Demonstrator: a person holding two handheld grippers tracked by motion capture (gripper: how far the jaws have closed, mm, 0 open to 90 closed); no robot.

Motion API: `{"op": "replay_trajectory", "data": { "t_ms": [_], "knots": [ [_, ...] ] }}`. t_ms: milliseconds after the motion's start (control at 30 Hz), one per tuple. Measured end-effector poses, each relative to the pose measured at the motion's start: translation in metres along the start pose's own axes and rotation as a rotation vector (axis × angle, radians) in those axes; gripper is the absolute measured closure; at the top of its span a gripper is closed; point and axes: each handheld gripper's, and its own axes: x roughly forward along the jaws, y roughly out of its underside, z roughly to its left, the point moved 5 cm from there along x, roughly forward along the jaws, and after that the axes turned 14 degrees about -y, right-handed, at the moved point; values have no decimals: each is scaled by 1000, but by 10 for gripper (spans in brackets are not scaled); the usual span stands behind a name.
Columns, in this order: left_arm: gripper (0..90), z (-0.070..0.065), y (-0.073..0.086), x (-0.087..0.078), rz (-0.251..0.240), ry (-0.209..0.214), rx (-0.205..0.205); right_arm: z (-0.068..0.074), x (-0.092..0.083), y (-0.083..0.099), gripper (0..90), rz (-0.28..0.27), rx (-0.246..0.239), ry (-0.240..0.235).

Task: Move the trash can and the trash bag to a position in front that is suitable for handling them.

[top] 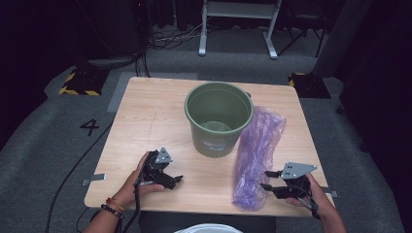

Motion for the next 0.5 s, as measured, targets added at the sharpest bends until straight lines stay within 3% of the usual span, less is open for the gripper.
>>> {"op": "replay_trajectory", "data": {
  "t_ms": [67, 133, 267, 400, 500],
  "knots": [
    [2, 0, 0, 0, 0, 0, -1, 10, 12, 5, 524, 66, -25, -111],
    [2, 0, 0, 0, 0, 0, -1, 17, 29, 10, 515, 152, -63, -150],
    [4, 0, 0, 0, 0, -2, -2, 22, 48, 4, 469, 129, -58, -203],
    [4, 0, 0, 0, 0, -2, -2, 25, 62, -5, 394, 109, -72, -165],
    [4, 0, 0, 0, 0, -2, -2, 27, 74, -13, 362, 82, -48, -136]
  ]
}}
